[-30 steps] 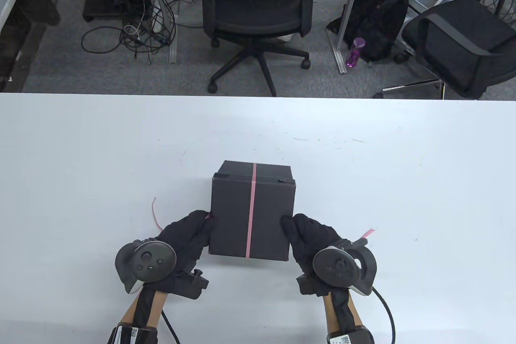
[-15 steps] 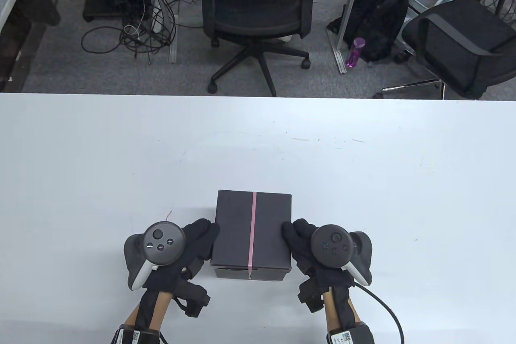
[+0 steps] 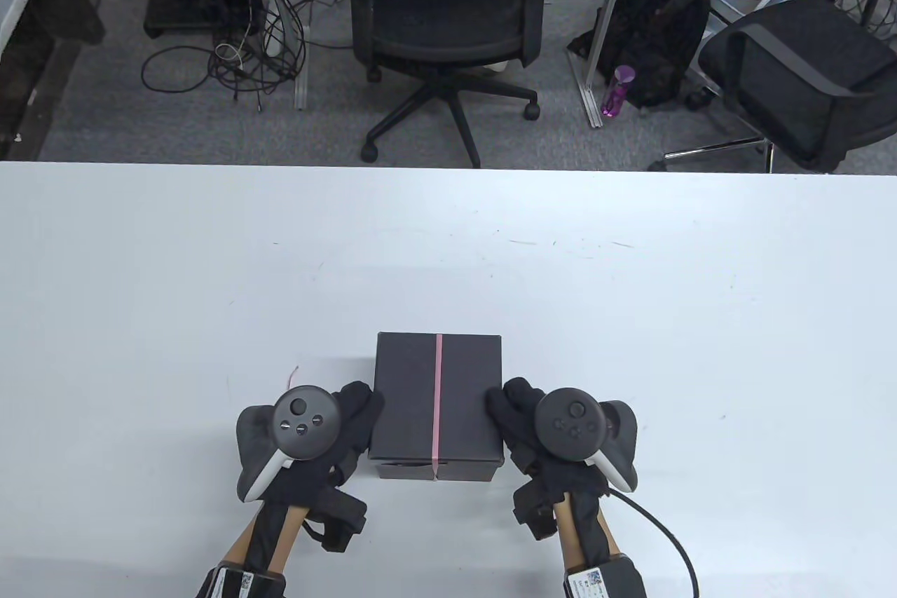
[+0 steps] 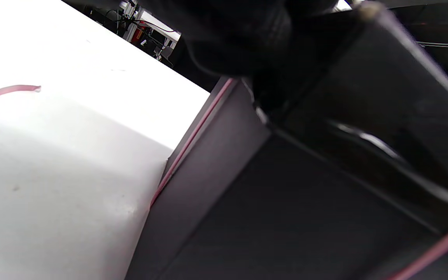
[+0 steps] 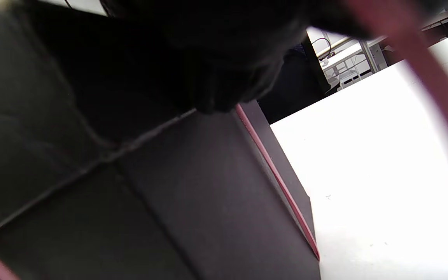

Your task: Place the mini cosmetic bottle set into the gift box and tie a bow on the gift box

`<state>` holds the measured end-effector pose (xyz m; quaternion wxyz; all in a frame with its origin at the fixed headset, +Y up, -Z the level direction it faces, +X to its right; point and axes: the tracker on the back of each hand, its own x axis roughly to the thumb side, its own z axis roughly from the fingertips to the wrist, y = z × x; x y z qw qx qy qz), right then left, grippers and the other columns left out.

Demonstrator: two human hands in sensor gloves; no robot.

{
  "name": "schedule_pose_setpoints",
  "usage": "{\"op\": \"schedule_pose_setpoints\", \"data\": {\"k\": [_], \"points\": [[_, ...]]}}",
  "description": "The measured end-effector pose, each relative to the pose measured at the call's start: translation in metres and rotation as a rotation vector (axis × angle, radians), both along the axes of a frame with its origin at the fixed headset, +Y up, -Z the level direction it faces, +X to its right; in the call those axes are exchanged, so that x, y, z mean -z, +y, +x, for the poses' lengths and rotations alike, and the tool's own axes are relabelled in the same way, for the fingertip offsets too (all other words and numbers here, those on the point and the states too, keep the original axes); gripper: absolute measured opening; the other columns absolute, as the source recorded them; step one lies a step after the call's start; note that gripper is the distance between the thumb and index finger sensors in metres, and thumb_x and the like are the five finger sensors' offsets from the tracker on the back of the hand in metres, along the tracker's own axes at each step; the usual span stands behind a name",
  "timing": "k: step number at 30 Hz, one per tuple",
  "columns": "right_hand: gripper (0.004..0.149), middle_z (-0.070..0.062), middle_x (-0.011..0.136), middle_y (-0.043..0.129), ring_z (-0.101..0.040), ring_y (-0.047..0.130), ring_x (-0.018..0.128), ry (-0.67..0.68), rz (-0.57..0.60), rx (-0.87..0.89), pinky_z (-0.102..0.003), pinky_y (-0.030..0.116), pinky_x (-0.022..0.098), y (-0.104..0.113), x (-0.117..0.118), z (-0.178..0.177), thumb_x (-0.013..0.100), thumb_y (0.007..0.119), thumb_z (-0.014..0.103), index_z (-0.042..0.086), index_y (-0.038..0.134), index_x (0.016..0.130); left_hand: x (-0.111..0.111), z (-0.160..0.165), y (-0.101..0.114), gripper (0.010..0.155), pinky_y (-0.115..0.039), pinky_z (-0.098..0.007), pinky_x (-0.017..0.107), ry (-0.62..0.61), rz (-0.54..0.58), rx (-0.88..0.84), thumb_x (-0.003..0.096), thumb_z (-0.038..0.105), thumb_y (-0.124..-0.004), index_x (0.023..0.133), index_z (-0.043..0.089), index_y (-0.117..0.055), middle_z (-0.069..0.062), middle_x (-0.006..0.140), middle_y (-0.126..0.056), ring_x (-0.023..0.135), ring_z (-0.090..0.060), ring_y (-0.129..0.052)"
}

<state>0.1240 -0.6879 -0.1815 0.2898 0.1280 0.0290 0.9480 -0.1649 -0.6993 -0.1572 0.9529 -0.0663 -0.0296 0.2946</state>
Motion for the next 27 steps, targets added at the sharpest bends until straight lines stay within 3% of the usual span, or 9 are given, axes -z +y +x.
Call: {"op": "schedule_pose_setpoints", "data": {"k": [6, 8, 10, 12, 15, 19, 23, 27], "points": [[0.049, -0.022, 0.043, 0.094, -0.015, 0.093, 0.020, 0.001, -0.018, -0.020, -0.034, 0.086, 0.017, 0.002, 0.000, 0.001, 0.063, 0.064, 0.034, -0.009, 0.083, 0.077, 0.002, -0.004, 0.004, 0.050, -0.087, -0.030, 0.019, -0.039, -0.055, 0.028, 0.0621, 0.046, -0.062, 0.084, 0.007, -0.084, 0.002, 0.054, -0.096, 0.018, -0.010, -0.094], [0.050, -0.022, 0.047, 0.093, -0.016, 0.094, 0.024, -0.015, -0.003, 0.013, -0.035, 0.087, 0.020, 0.007, -0.001, 0.005, 0.062, 0.067, 0.032, -0.012, 0.076, 0.085, 0.003, -0.011, 0.008, 0.049, -0.088, -0.031, 0.024, -0.060, -0.111, -0.007, 0.0628, 0.044, -0.062, 0.092, 0.009, -0.079, 0.000, 0.061, -0.096, 0.023, -0.011, -0.096], [0.051, -0.021, 0.051, 0.093, -0.016, 0.095, 0.027, -0.029, 0.014, 0.115, -0.036, 0.088, 0.023, 0.013, -0.002, 0.012, 0.061, 0.068, 0.026, -0.015, 0.068, 0.092, 0.004, -0.019, 0.011, 0.050, -0.088, -0.031, 0.024, -0.036, -0.084, -0.124, 0.0624, 0.038, -0.063, 0.101, 0.008, -0.072, 0.000, 0.062, -0.095, 0.024, -0.011, -0.097], [0.052, -0.024, 0.057, 0.091, -0.019, 0.097, 0.035, -0.015, 0.029, 0.315, -0.038, 0.088, 0.028, 0.017, -0.002, 0.021, 0.061, 0.068, 0.024, -0.012, 0.064, 0.099, 0.004, -0.029, 0.014, 0.052, -0.089, -0.032, 0.027, -0.029, -0.056, -0.290, 0.0619, 0.035, -0.064, 0.107, 0.009, -0.067, 0.000, 0.065, -0.096, 0.026, -0.012, -0.098], [0.048, -0.030, 0.069, 0.089, -0.029, 0.099, 0.048, -0.003, -0.029, 0.809, -0.047, 0.087, 0.037, 0.011, -0.001, 0.031, 0.061, 0.068, 0.022, -0.008, 0.070, 0.098, 0.003, -0.042, 0.016, 0.050, -0.090, -0.036, 0.032, -0.022, -0.041, -0.622, 0.0617, 0.034, -0.065, 0.107, 0.012, -0.070, -0.003, 0.070, -0.096, 0.033, -0.015, -0.101], [0.051, -0.036, 0.091, 0.077, -0.046, 0.087, 0.074, 0.251, -0.221, 1.241, -0.061, 0.077, 0.051, 0.005, 0.001, 0.029, 0.064, 0.064, 0.026, -0.004, 0.065, 0.105, 0.001, -0.050, 0.020, 0.046, -0.091, -0.041, 0.042, -0.105, 0.025, -0.947, 0.0617, 0.034, -0.065, 0.101, 0.013, -0.075, -0.006, 0.080, -0.095, 0.048, -0.020, -0.105], [0.052, -0.034, 0.098, 0.072, -0.048, 0.081, 0.082, 0.352, -0.171, 1.268, -0.065, 0.073, 0.056, 0.016, -0.001, 0.029, 0.065, 0.063, 0.028, -0.002, 0.061, 0.108, -0.003, -0.059, 0.032, 0.046, -0.090, -0.044, 0.050, -0.168, 0.138, -0.946, 0.0620, 0.035, -0.064, 0.103, 0.017, -0.073, -0.004, 0.087, -0.092, 0.059, -0.023, -0.104], [0.042, -0.030, 0.086, 0.084, -0.043, 0.090, 0.070, 0.239, 0.003, 1.013, -0.064, 0.075, 0.052, 0.032, -0.005, 0.042, 0.061, 0.068, 0.019, -0.001, 0.074, 0.097, -0.008, -0.078, 0.044, 0.044, -0.089, -0.042, 0.045, -0.083, 0.212, -0.752, 0.0613, 0.033, -0.065, 0.101, 0.017, -0.075, -0.004, 0.081, -0.093, 0.050, -0.020, -0.102]]}}
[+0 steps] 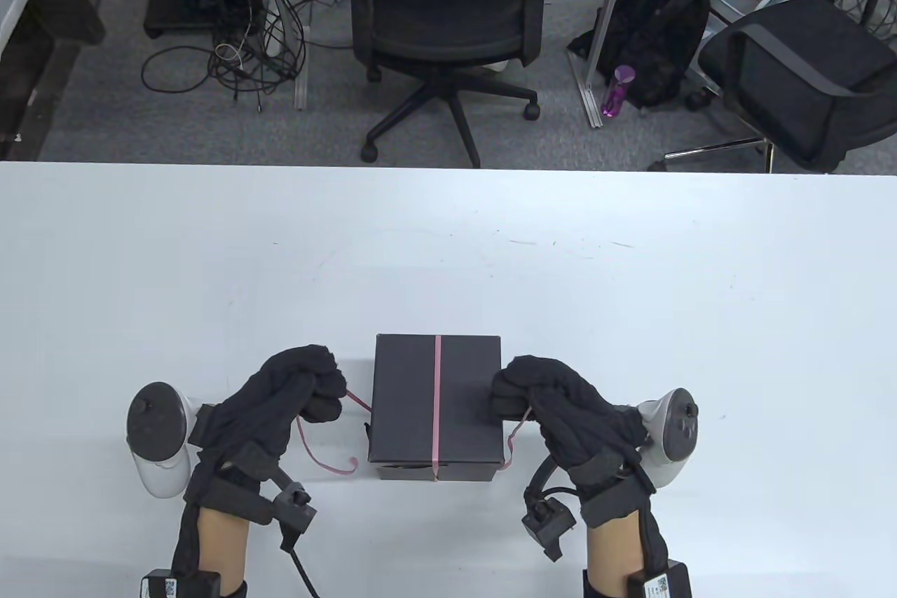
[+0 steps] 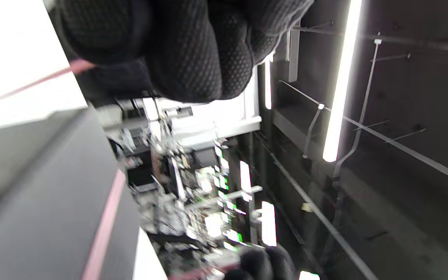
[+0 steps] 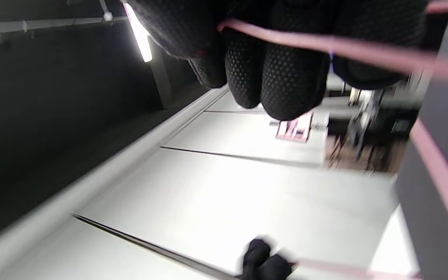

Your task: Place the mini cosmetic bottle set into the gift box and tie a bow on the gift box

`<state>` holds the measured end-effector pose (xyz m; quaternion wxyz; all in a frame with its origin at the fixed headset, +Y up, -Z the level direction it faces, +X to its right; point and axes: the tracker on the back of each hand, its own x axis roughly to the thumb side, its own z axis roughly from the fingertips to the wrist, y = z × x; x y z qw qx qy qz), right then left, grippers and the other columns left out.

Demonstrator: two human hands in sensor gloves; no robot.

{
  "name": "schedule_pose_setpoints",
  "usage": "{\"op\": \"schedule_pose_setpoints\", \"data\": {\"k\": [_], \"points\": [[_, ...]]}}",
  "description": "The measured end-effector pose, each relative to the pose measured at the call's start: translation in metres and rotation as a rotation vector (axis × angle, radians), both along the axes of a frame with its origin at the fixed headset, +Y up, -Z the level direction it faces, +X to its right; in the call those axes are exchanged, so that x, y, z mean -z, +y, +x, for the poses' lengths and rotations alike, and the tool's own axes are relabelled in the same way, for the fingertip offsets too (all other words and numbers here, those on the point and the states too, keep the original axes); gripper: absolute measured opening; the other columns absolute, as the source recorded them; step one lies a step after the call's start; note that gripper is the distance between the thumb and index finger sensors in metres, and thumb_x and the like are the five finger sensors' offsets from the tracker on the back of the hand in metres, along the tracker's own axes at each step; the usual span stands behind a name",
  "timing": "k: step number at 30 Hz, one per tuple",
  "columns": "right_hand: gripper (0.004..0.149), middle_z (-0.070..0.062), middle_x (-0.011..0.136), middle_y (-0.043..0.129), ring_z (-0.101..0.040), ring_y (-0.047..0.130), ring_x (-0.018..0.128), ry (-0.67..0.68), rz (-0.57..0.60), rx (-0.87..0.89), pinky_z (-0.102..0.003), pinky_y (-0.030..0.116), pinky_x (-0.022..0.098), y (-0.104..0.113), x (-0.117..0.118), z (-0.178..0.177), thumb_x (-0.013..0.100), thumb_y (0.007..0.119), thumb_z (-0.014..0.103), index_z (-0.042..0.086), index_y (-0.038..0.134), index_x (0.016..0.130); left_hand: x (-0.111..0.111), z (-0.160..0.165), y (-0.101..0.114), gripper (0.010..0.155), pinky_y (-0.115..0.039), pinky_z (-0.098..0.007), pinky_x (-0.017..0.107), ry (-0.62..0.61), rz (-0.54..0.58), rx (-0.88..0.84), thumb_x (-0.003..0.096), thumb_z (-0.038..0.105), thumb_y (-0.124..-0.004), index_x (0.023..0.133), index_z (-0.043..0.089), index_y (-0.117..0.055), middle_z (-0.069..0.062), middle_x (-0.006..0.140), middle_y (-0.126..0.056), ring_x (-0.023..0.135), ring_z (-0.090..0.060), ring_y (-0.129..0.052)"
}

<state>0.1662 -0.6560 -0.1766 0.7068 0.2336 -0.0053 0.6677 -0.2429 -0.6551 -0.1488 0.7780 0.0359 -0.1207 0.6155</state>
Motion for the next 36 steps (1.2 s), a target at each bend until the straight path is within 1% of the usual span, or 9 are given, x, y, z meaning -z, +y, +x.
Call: {"op": "schedule_pose_setpoints", "data": {"k": [5, 8, 12, 18, 20, 24, 27, 31, 36], "points": [[0.041, -0.027, 0.083, 0.087, -0.040, 0.092, 0.067, -0.304, 0.049, -0.720, -0.064, 0.076, 0.051, -0.008, 0.005, 0.024, 0.059, 0.069, 0.019, 0.000, 0.076, 0.096, 0.009, -0.015, -0.014, 0.044, -0.090, -0.041, 0.045, 0.252, -0.140, 0.504, 0.0606, 0.032, -0.065, 0.101, 0.018, -0.075, -0.003, 0.081, -0.093, 0.050, -0.019, -0.103], [0.041, -0.027, 0.084, 0.087, -0.041, 0.092, 0.068, -0.425, -0.002, -0.972, -0.064, 0.076, 0.051, -0.030, 0.013, 0.034, 0.059, 0.069, 0.019, 0.001, 0.076, 0.095, 0.022, -0.015, -0.039, 0.044, -0.089, -0.044, 0.048, 0.241, -0.252, 0.565, 0.0608, 0.031, -0.065, 0.101, 0.018, -0.074, -0.003, 0.083, -0.092, 0.053, -0.021, -0.102], [0.045, -0.035, 0.091, 0.077, -0.051, 0.082, 0.074, -0.419, -0.167, -1.121, -0.064, 0.073, 0.052, -0.055, 0.022, 0.042, 0.060, 0.067, 0.019, -0.003, 0.070, 0.100, 0.034, -0.014, -0.072, 0.045, -0.087, -0.047, 0.052, 0.242, -0.392, 0.690, 0.0614, 0.034, -0.065, 0.104, 0.022, -0.073, -0.007, 0.090, -0.089, 0.061, -0.026, -0.102], [0.066, -0.059, 0.101, 0.035, -0.080, 0.046, 0.081, -0.345, -0.422, -1.285, -0.082, 0.053, 0.054, -0.069, 0.024, 0.047, 0.064, 0.064, 0.031, -0.001, 0.037, 0.115, 0.038, -0.020, -0.095, 0.061, -0.074, -0.061, 0.066, 0.260, -0.648, 0.983, 0.0615, 0.050, -0.059, 0.119, 0.031, -0.051, -0.026, 0.116, -0.060, 0.093, -0.049, -0.083], [0.073, -0.059, 0.104, 0.026, -0.083, 0.041, 0.081, -0.338, -0.497, -1.332, -0.084, 0.050, 0.055, -0.067, 0.023, 0.048, 0.065, 0.062, 0.037, 0.000, 0.026, 0.117, 0.036, -0.021, -0.089, 0.065, -0.071, -0.064, 0.068, 0.287, -0.647, 1.007, 0.0611, 0.055, -0.057, 0.121, 0.032, -0.045, -0.028, 0.120, -0.052, 0.098, -0.054, -0.075], [0.075, -0.058, 0.104, 0.034, -0.078, 0.051, 0.082, -0.458, -0.477, -1.425, -0.082, 0.054, 0.055, -0.056, 0.019, 0.052, 0.064, 0.064, 0.040, -0.004, 0.032, 0.116, 0.031, -0.021, -0.067, 0.067, -0.072, -0.064, 0.067, 0.387, -0.516, 0.997, 0.0605, 0.055, -0.058, 0.120, 0.028, -0.047, -0.026, 0.118, -0.056, 0.098, -0.053, -0.076], [0.061, -0.047, 0.102, 0.055, -0.065, 0.067, 0.081, -0.538, -0.361, -1.442, -0.073, 0.064, 0.055, -0.054, 0.021, 0.058, 0.061, 0.073, 0.026, -0.005, 0.054, 0.110, 0.025, -0.020, -0.050, 0.065, -0.074, -0.061, 0.066, 0.426, -0.424, 0.950, 0.0606, 0.055, -0.058, 0.119, 0.025, -0.053, -0.024, 0.115, -0.063, 0.094, -0.049, -0.081], [0.048, -0.038, 0.102, 0.063, -0.057, 0.072, 0.083, -0.432, -0.400, -1.472, -0.068, 0.068, 0.056, -0.066, 0.025, 0.063, 0.054, 0.079, 0.009, 0.000, 0.070, 0.100, 0.018, -0.018, -0.032, 0.065, -0.075, -0.060, 0.065, 0.435, -0.341, 0.893, 0.0607, 0.055, -0.058, 0.118, 0.024, -0.056, -0.022, 0.113, -0.067, 0.092, -0.047, -0.084], [0.060, -0.044, 0.107, 0.050, -0.066, 0.054, 0.089, -0.292, -0.539, -1.644, -0.075, 0.058, 0.060, -0.091, 0.031, 0.058, 0.050, 0.083, 0.006, 0.003, 0.062, 0.106, 0.013, -0.011, -0.020, 0.065, -0.076, -0.060, 0.065, 0.420, -0.277, 0.874, 0.0607, 0.055, -0.058, 0.117, 0.023, -0.058, -0.021, 0.112, -0.069, 0.091, -0.046, -0.085]]}}
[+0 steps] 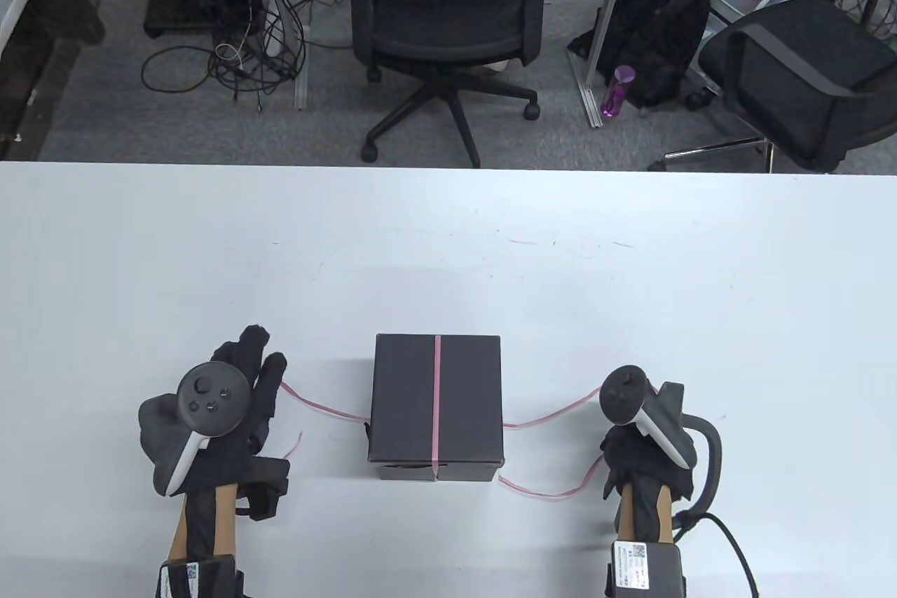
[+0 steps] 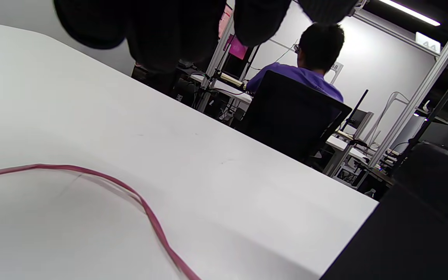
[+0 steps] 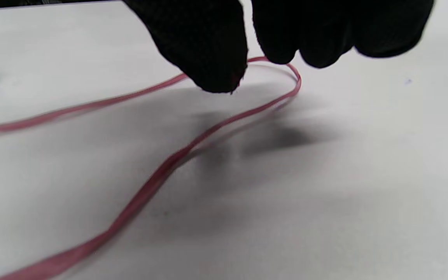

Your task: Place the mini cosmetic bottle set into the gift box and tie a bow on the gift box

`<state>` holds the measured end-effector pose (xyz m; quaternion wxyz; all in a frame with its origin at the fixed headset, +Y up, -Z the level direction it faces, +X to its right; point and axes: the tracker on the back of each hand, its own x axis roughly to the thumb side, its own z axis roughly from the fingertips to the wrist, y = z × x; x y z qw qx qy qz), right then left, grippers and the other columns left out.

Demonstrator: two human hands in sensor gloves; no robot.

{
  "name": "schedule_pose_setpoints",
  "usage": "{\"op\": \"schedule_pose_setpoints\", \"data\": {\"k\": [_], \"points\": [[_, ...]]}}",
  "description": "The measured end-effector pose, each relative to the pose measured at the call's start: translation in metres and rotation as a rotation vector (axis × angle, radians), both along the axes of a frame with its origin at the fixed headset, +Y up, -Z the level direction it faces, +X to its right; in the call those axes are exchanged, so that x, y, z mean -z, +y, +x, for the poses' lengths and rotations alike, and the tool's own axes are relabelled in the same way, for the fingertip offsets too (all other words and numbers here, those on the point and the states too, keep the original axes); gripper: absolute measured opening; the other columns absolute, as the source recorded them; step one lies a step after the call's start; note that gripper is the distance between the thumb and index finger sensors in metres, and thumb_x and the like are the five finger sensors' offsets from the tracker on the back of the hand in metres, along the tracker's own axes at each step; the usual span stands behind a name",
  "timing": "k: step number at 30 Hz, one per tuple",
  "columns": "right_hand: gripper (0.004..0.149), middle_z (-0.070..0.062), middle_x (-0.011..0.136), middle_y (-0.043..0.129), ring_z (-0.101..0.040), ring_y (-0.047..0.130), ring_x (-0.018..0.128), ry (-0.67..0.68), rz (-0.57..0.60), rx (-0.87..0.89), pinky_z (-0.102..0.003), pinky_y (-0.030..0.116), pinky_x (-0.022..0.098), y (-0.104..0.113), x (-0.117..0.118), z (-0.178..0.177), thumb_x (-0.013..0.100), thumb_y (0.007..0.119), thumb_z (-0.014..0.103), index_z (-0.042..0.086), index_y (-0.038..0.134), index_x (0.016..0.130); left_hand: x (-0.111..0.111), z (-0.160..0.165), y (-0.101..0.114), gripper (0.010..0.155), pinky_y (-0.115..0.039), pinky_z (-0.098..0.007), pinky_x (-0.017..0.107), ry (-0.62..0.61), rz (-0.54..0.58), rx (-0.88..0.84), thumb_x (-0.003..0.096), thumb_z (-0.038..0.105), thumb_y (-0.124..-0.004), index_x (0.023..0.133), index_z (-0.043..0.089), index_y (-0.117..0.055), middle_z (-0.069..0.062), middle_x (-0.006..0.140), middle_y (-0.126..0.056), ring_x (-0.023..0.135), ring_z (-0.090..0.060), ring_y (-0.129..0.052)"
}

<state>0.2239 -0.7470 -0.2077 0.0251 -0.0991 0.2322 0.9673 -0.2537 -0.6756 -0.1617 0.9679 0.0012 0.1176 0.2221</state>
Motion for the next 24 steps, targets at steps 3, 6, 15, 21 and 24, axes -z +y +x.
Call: {"op": "schedule_pose_setpoints", "data": {"k": [3, 6, 15, 21, 24], "points": [[0.068, -0.049, 0.107, 0.041, -0.070, 0.044, 0.088, 0.008, -0.071, -0.081, -0.078, 0.051, 0.060, -0.012, 0.001, -0.006, 0.048, 0.087, 0.010, 0.002, 0.057, 0.109, 0.000, 0.003, 0.000, 0.065, -0.076, -0.060, 0.065, -0.017, 0.000, -0.006, 0.0606, 0.055, -0.058, 0.117, 0.023, -0.058, -0.021, 0.112, -0.069, 0.091, -0.046, -0.086], [0.072, -0.049, 0.107, 0.040, -0.070, 0.043, 0.088, 0.003, -0.096, -0.226, -0.078, 0.050, 0.061, -0.019, 0.003, -0.013, 0.048, 0.089, 0.013, 0.000, 0.055, 0.109, 0.001, 0.004, -0.003, 0.065, -0.076, -0.060, 0.065, -0.029, -0.015, -0.016, 0.0606, 0.055, -0.058, 0.117, 0.023, -0.059, -0.021, 0.112, -0.069, 0.091, -0.046, -0.086], [0.057, -0.037, 0.107, 0.057, -0.061, 0.056, 0.090, 0.061, -0.068, -0.386, -0.074, 0.056, 0.062, -0.026, 0.004, -0.028, 0.046, 0.093, 0.025, -0.009, 0.077, 0.090, 0.007, 0.005, -0.014, 0.065, -0.076, -0.060, 0.065, -0.031, -0.066, -0.004, 0.0606, 0.055, -0.058, 0.117, 0.022, -0.059, -0.021, 0.112, -0.069, 0.091, -0.046, -0.086], [0.046, -0.030, 0.105, 0.064, -0.057, 0.061, 0.090, 0.117, -0.065, -0.414, -0.072, 0.058, 0.062, -0.029, 0.005, -0.032, 0.046, 0.092, 0.024, -0.009, 0.085, 0.078, 0.009, 0.008, -0.017, 0.065, -0.076, -0.060, 0.065, -0.041, -0.077, 0.004, 0.0605, 0.055, -0.058, 0.117, 0.023, -0.059, -0.021, 0.112, -0.069, 0.091, -0.046, -0.086], [0.043, -0.030, 0.104, 0.065, -0.056, 0.062, 0.090, 0.127, -0.062, -0.408, -0.072, 0.059, 0.062, -0.030, 0.005, -0.032, 0.047, 0.091, 0.023, -0.010, 0.087, 0.074, 0.010, 0.008, -0.021, 0.065, -0.076, -0.060, 0.065, -0.046, -0.084, 0.001, 0.0605, 0.055, -0.058, 0.117, 0.023, -0.059, -0.021, 0.112, -0.069, 0.091, -0.046, -0.086]]}}
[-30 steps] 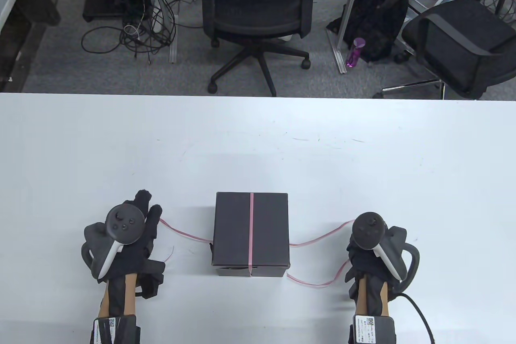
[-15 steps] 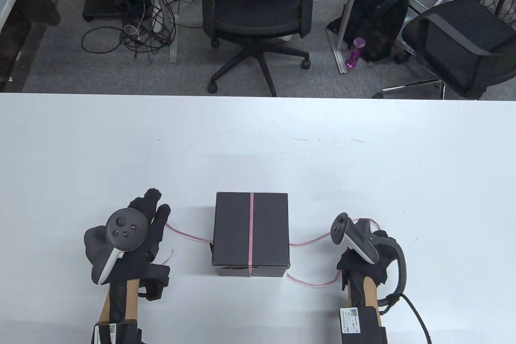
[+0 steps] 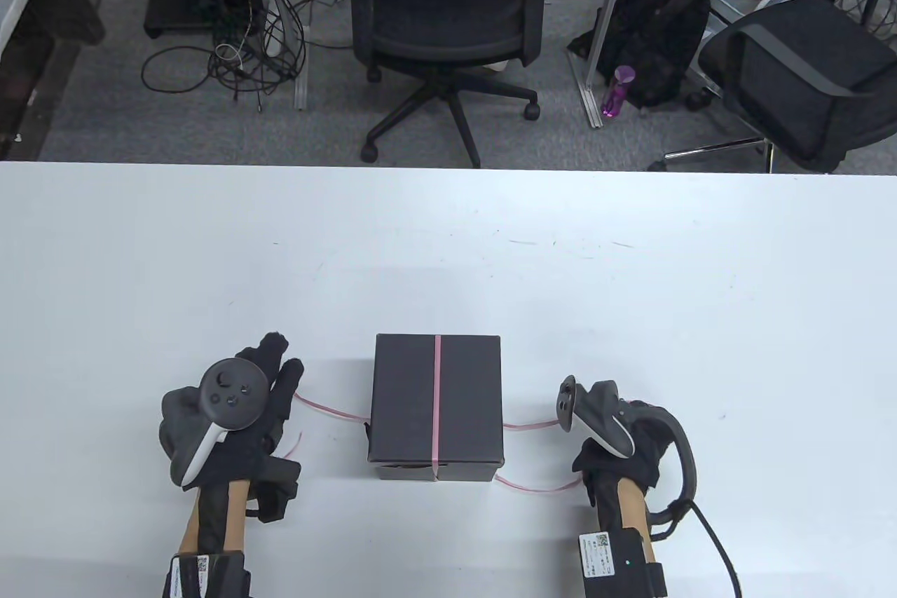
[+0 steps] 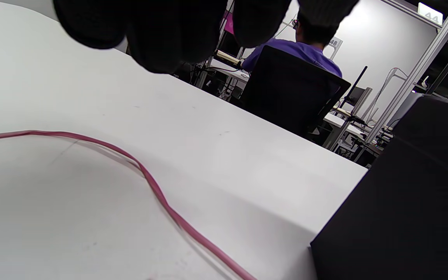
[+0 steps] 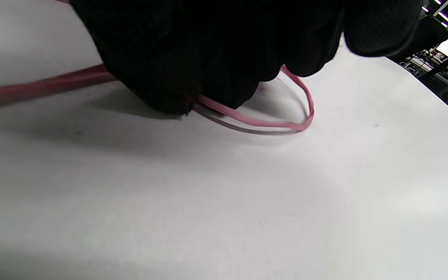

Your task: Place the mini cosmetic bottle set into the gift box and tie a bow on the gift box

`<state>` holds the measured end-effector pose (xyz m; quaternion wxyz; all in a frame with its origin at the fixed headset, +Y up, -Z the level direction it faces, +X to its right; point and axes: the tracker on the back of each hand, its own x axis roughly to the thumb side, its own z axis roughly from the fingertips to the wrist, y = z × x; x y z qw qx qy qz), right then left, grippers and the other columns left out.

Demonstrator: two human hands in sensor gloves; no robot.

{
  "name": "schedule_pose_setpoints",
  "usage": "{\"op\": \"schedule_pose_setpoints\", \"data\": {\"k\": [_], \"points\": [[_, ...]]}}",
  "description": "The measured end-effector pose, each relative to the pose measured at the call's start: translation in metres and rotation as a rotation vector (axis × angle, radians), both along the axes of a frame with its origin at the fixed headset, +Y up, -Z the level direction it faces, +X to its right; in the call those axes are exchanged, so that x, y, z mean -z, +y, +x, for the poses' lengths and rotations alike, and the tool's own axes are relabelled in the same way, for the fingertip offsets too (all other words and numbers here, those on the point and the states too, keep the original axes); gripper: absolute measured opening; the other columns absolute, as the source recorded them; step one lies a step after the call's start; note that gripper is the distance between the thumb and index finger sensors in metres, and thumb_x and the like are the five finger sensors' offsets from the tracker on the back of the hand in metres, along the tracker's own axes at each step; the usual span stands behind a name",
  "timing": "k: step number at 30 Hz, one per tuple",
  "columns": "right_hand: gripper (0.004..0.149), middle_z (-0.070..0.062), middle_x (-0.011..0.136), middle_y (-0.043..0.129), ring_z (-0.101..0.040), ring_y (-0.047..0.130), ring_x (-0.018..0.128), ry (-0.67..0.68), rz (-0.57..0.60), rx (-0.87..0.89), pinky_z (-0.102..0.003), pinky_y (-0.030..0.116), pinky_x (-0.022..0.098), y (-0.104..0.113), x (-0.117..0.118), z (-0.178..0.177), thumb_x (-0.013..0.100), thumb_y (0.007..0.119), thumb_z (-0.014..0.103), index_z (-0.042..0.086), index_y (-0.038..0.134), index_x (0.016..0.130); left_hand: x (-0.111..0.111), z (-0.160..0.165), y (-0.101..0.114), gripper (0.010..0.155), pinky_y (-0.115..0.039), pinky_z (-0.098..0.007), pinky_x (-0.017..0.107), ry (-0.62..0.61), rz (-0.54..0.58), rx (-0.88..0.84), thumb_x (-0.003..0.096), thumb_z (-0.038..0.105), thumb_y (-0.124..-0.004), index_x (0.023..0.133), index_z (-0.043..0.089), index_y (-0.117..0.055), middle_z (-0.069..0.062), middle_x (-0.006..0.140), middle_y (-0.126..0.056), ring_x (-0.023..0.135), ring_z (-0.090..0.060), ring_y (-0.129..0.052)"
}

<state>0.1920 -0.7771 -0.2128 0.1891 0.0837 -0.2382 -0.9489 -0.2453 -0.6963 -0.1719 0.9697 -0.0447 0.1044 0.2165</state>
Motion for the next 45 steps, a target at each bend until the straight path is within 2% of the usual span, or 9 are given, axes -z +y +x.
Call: {"op": "schedule_pose_setpoints", "data": {"k": [9, 15, 21, 26, 28, 30, 34, 41, 45], "points": [[0.039, -0.032, 0.104, 0.064, -0.058, 0.063, 0.090, -0.065, 0.065, 0.181, -0.073, 0.056, 0.062, 0.012, -0.001, 0.009, 0.051, 0.085, 0.027, -0.006, 0.087, 0.072, 0.003, -0.001, -0.006, 0.065, -0.075, -0.061, 0.065, -0.002, -0.026, -0.001, 0.0604, 0.054, -0.058, 0.117, 0.022, -0.059, -0.021, 0.112, -0.069, 0.092, -0.046, -0.085], [0.036, -0.039, 0.099, 0.068, -0.062, 0.071, 0.083, -0.129, 0.399, 1.037, -0.072, 0.060, 0.059, 0.037, -0.008, 0.018, 0.054, 0.076, 0.019, -0.011, 0.080, 0.074, 0.003, -0.002, -0.006, 0.065, -0.075, -0.061, 0.066, -0.017, -0.010, -0.025, 0.0603, 0.054, -0.058, 0.116, 0.023, -0.059, -0.021, 0.112, -0.069, 0.092, -0.046, -0.085], [0.038, -0.046, 0.090, 0.073, -0.044, 0.095, 0.064, -0.183, 0.478, 1.558, -0.060, 0.079, 0.048, 0.037, -0.012, 0.020, 0.060, 0.064, 0.016, -0.011, 0.068, 0.086, 0.003, -0.001, -0.007, 0.064, -0.074, -0.062, 0.066, -0.063, -0.002, -0.055, 0.0602, 0.054, -0.059, 0.116, 0.023, -0.060, -0.020, 0.113, -0.069, 0.093, -0.045, -0.085], [0.041, -0.030, 0.074, 0.088, -0.018, 0.096, 0.037, -0.112, 0.490, 1.480, -0.042, 0.086, 0.034, 0.048, -0.013, 0.017, 0.061, 0.060, 0.018, -0.008, 0.058, 0.092, 0.005, -0.002, -0.008, 0.058, -0.076, -0.059, 0.066, -0.084, -0.021, -0.015, 0.0613, 0.048, -0.061, 0.112, 0.022, -0.065, -0.015, 0.108, -0.075, 0.087, -0.040, -0.090], [0.042, -0.020, 0.062, 0.090, -0.011, 0.091, 0.027, -0.077, 0.492, 1.426, -0.037, 0.086, 0.028, 0.051, -0.013, 0.014, 0.060, 0.061, 0.018, -0.009, 0.058, 0.092, 0.007, -0.002, -0.009, 0.051, -0.080, -0.053, 0.062, -0.090, -0.100, 0.066, 0.0614, 0.043, -0.066, 0.109, 0.024, -0.069, -0.009, 0.100, -0.082, 0.076, -0.033, -0.095], [0.043, -0.016, 0.055, 0.090, -0.007, 0.087, 0.021, -0.065, 0.522, 1.381, -0.034, 0.085, 0.023, 0.053, -0.014, 0.013, 0.059, 0.062, 0.018, -0.010, 0.058, 0.091, 0.009, -0.004, -0.012, 0.047, -0.080, -0.051, 0.062, -0.057, -0.253, 0.212, 0.0609, 0.036, -0.071, 0.108, 0.029, -0.069, -0.006, 0.100, -0.081, 0.076, -0.030, -0.094], [0.044, -0.012, 0.048, 0.091, -0.004, 0.085, 0.015, -0.067, 0.569, 1.313, -0.030, 0.086, 0.017, 0.056, -0.015, 0.014, 0.059, 0.066, 0.019, -0.011, 0.060, 0.089, 0.013, -0.016, -0.025, 0.048, -0.079, -0.051, 0.063, 0.059, -0.384, 0.445, 0.0555, 0.023, -0.080, 0.102, 0.034, -0.074, -0.003, 0.099, -0.078, 0.075, -0.027, -0.092], [0.043, -0.011, 0.046, 0.091, -0.003, 0.085, 0.014, -0.086, 0.570, 1.258, -0.029, 0.085, 0.016, 0.052, -0.015, 0.015, 0.059, 0.068, 0.019, -0.012, 0.062, 0.089, 0.015, -0.032, -0.083, 0.075, -0.074, -0.061, 0.066, 0.158, -0.706, 0.671, 0.0457, 0.019, -0.093, 0.112, 0.035, -0.062, -0.017, 0.110, -0.068, 0.085, -0.039, -0.086], [0.044, -0.012, 0.046, 0.091, -0.004, 0.085, 0.014, -0.093, 0.568, 1.247, -0.030, 0.085, 0.016, 0.050, -0.014, 0.015, 0.059, 0.068, 0.019, -0.011, 0.062, 0.089, 0.011, -0.038, -0.090, 0.093, -0.074, -0.065, 0.064, 0.159, -0.755, 0.659, 0.0398, 0.019, -0.099, 0.116, 0.029, -0.047, -0.025, 0.113, -0.063, 0.086, -0.045, -0.084]]}}
